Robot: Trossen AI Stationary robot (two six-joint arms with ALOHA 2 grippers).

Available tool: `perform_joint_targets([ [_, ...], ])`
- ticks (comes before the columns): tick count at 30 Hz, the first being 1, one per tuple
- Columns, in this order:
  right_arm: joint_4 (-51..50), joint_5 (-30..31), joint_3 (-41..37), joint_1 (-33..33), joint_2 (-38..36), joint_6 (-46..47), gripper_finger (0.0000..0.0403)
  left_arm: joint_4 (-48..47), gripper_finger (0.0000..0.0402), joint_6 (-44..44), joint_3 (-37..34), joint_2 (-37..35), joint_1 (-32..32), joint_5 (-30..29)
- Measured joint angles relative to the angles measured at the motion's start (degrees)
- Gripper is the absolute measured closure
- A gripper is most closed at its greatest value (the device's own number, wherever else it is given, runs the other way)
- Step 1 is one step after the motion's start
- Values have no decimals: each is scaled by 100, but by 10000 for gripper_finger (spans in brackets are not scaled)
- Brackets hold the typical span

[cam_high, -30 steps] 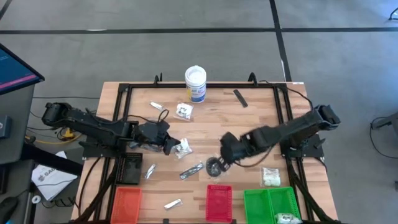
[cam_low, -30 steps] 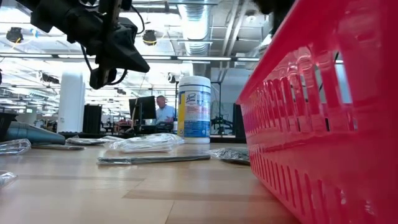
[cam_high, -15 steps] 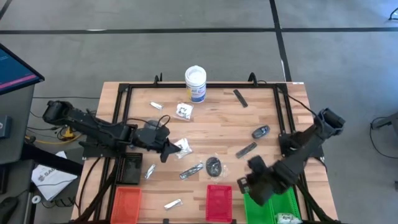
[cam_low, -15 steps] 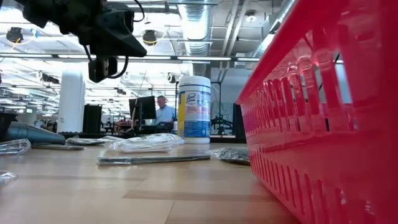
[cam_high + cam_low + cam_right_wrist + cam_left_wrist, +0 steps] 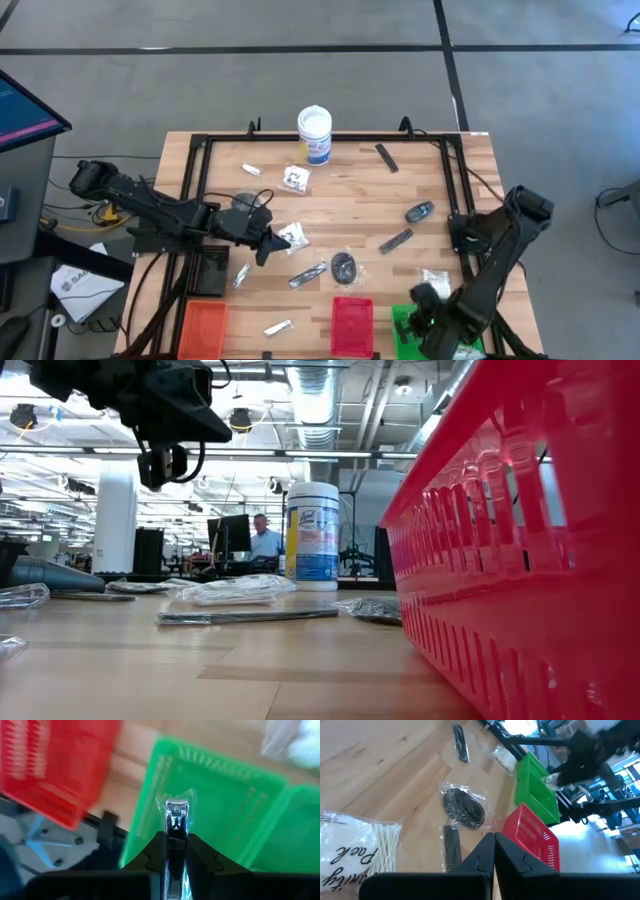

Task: Pick & Place Travel size toiletries
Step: Put the silver nail cutter into the left green bin, then move the black comb to the center of the table

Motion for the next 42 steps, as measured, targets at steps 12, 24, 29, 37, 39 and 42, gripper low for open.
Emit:
perform_joint_targets([
  [12,666,-372,-4,-199,829,62,362,32,401,0,0,0,-217,-9],
  [24,450,-629,-3,-505,1112,60,357,38,401,-46,0,0,-347,45],
  [29,496,-646,-3,-495,1101,52,330,54,401,-90,0,0,-439,17],
  [37,197,-646,259,-492,1099,-52,255,74,401,-66,0,0,-471,2],
  [39,-172,-646,475,-494,1099,-96,240,80,401,-70,0,0,-471,2],
  [42,-862,-622,941,-492,1097,-180,229,84,401,-85,0,0,-471,27],
])
